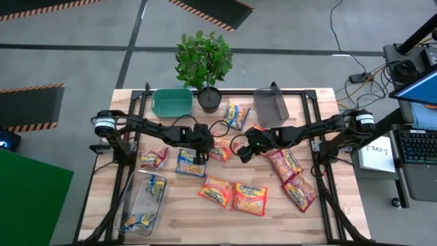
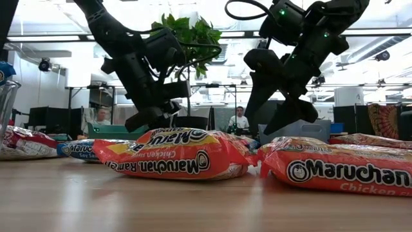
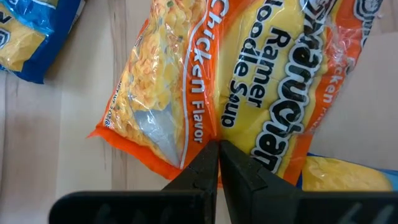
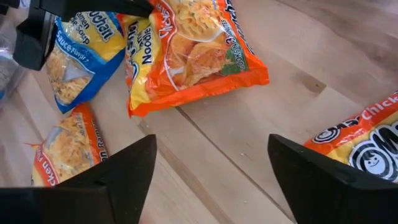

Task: Sort Maruchan noodles
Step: Put the orange noodle pack into the black bin

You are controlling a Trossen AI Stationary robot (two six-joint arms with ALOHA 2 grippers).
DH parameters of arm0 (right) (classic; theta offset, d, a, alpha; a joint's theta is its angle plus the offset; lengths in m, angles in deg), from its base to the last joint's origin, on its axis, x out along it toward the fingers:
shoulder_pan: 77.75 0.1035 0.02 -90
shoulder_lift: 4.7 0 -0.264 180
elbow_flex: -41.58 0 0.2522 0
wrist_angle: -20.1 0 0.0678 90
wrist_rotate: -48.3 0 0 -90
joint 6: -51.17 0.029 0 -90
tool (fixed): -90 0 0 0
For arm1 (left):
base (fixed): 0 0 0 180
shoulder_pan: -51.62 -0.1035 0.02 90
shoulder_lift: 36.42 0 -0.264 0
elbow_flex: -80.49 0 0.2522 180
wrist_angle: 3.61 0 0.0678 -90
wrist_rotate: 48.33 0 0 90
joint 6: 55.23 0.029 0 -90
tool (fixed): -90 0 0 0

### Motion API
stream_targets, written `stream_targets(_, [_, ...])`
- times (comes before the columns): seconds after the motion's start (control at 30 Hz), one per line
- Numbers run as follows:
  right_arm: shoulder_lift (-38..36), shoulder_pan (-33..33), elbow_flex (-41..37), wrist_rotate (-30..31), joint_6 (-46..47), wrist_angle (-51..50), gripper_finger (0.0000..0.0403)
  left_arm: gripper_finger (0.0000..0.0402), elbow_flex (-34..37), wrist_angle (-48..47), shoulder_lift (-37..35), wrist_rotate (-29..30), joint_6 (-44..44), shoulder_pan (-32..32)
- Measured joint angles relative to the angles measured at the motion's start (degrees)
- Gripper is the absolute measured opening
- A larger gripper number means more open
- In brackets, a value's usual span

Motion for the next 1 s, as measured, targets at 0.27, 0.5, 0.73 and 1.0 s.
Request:
stream_targets(0.27, [0.0, 0.0, 0.0, 0.1, -0.2, 1.8, 0.0298, 0.0001, 0.1, 0.3, 0.0, 0.0, 0.0, 0.0])
stream_targets(0.5, [0.0, 0.1, -0.3, 3.6, 1.0, 1.7, 0.0304, 0.0001, 0.1, 0.3, 0.0, 0.0, -0.2, 0.0])
stream_targets(0.73, [0.0, 0.1, -0.8, 8.7, 1.6, 3.5, 0.0306, 0.0001, 0.1, 0.4, 0.0, 0.0, -0.2, 0.0])
stream_targets(1.0, [7.9, 2.1, -0.8, 7.5, 4.6, 13.7, 0.0306, 0.0001, 0.1, 0.8, 0.1, -0.4, -0.2, 0.0])
